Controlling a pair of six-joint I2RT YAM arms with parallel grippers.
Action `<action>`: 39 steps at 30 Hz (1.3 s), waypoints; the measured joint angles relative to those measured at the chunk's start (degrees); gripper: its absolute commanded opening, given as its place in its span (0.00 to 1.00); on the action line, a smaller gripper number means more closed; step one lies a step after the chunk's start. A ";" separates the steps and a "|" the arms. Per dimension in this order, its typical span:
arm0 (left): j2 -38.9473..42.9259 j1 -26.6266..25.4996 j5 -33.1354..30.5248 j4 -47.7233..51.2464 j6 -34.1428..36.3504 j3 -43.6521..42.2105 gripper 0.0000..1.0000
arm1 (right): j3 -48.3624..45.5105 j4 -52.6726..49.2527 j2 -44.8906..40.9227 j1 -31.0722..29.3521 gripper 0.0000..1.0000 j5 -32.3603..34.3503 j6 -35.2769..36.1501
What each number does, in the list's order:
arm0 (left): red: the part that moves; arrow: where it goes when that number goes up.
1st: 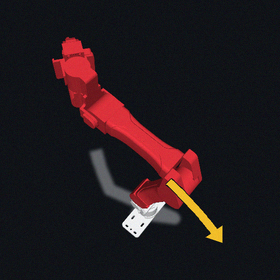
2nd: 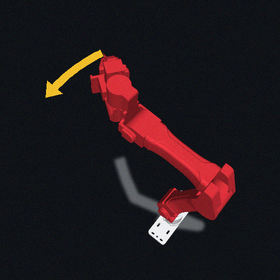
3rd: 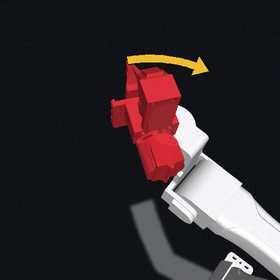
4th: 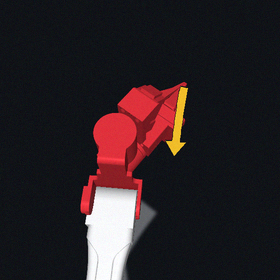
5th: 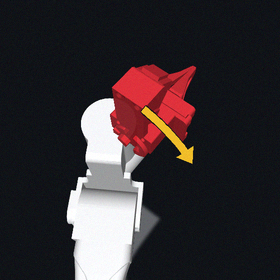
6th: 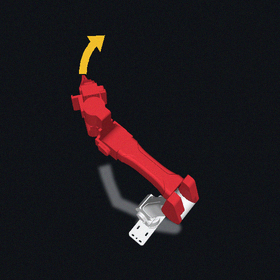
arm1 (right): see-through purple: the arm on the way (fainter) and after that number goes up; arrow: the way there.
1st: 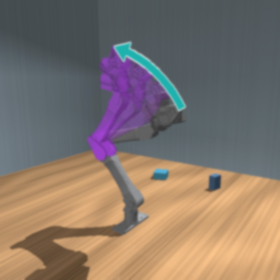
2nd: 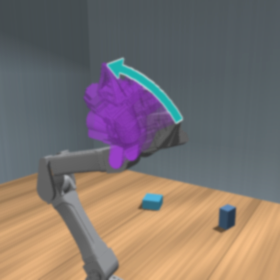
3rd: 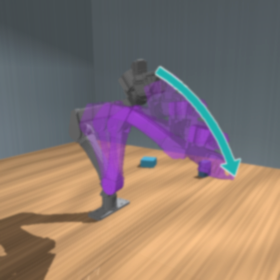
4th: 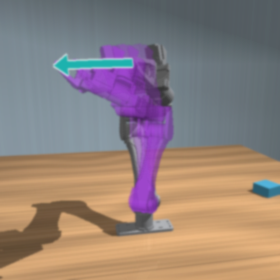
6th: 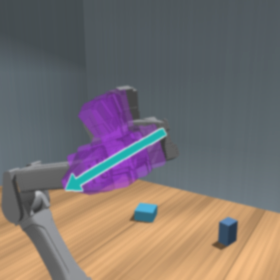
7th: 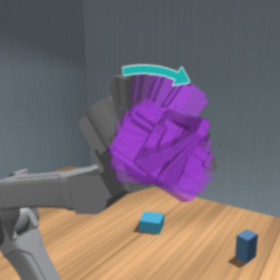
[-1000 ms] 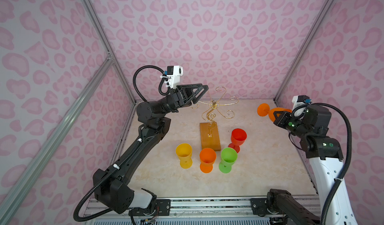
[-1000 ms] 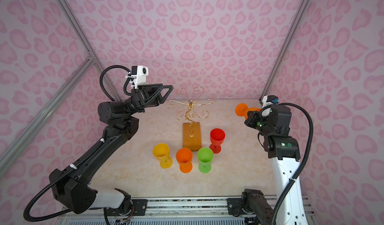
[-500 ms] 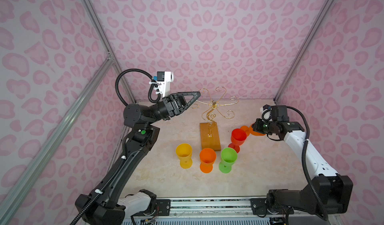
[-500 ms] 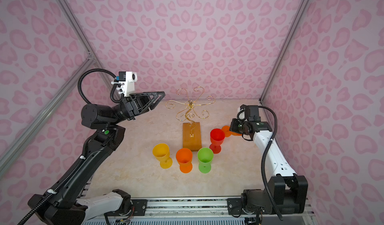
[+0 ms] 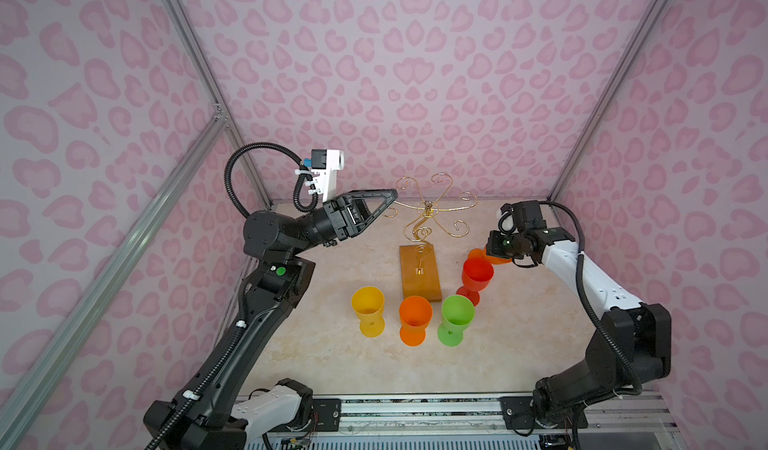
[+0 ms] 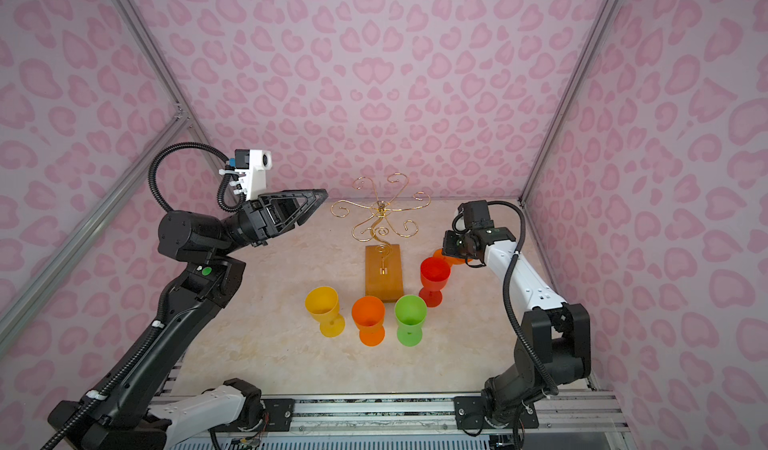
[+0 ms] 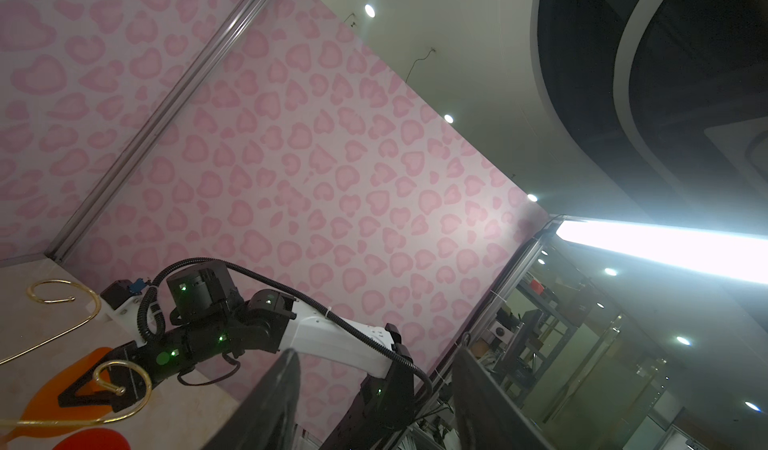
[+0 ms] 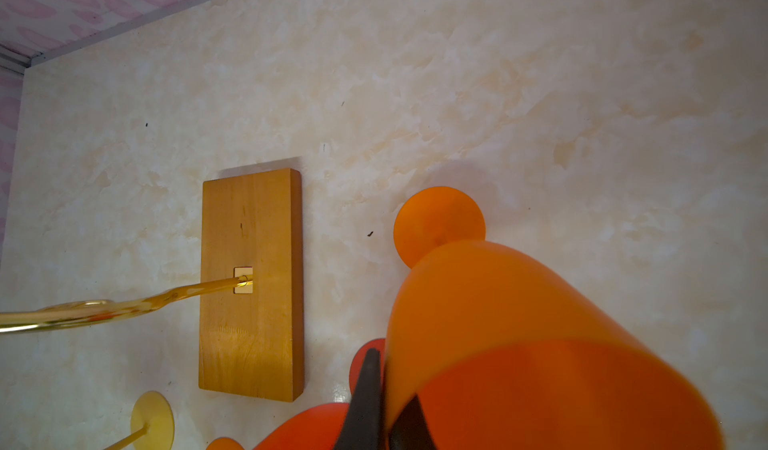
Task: Take the wine glass off the wine glass rack
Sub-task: 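Lower the orange glass with the right gripper while the left gripper draws back, then set the orange glass upright beside the rack, open the right gripper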
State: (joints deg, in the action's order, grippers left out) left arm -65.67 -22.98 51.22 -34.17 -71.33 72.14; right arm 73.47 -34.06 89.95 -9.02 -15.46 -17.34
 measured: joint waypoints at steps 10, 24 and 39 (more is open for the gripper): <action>0.70 0.11 0.20 2.36 2.36 -0.76 0.60 | 6.08 -0.50 6.12 -2.16 0.00 0.26 0.68; 1.44 0.24 0.81 4.28 3.96 -1.40 0.61 | 14.99 -6.67 12.17 -3.89 0.12 -0.66 3.26; 1.18 0.37 0.90 4.92 5.11 -1.81 0.60 | 16.96 -9.92 10.99 -4.24 0.36 -1.29 4.07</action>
State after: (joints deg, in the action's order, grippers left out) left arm -64.49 -22.61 52.12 -29.26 -66.22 70.32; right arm 90.43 -43.99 100.95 -13.26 -16.75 -13.28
